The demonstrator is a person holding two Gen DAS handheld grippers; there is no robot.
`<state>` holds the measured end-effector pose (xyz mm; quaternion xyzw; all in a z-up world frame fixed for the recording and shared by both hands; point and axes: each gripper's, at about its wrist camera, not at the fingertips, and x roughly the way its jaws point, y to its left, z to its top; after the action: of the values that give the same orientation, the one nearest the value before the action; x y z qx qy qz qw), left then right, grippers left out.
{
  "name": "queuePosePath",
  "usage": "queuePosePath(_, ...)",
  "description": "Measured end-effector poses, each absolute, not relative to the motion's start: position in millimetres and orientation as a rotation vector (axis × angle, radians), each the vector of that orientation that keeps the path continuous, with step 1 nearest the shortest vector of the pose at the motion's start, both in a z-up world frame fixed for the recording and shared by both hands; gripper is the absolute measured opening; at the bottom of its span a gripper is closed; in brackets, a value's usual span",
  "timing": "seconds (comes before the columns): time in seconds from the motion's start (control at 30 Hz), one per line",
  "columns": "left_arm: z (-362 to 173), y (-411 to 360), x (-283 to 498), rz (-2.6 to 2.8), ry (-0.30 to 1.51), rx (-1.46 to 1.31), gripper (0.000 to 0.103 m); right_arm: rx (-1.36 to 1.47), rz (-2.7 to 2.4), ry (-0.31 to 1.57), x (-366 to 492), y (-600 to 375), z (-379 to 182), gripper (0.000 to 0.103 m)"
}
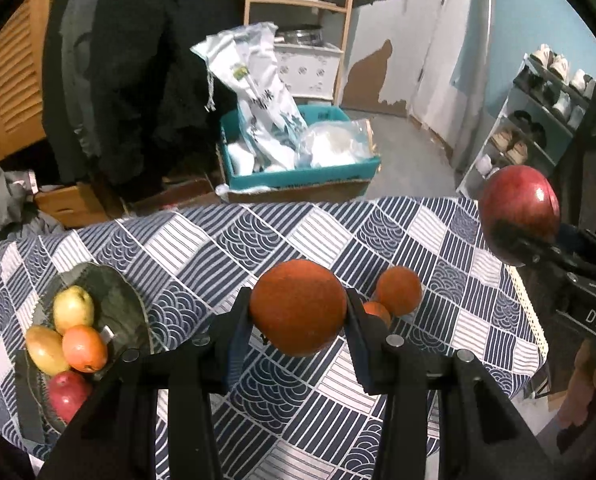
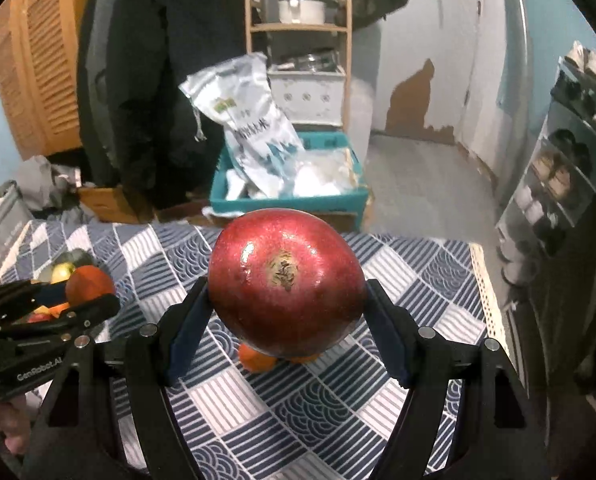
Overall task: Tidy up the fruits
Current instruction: 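Lift the dark red apple with right gripper while left gripper carries the orange toward the bowl, then lower the orange into the glass bowl and open the left gripper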
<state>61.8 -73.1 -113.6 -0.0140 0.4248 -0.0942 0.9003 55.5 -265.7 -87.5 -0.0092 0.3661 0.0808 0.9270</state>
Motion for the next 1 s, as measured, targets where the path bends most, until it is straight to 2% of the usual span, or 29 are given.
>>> queuePosePath(0.5,-75,-34,45,-0.152,0.81,-0.083,0.045,-0.059,0.251,0.666,40,-225,-50,0.075)
queuePosePath(1.0,-66,18,37,-0.044,0.778,-0.114,0.045,-0.089,0.359,0.672,51,-159,-45,0.075)
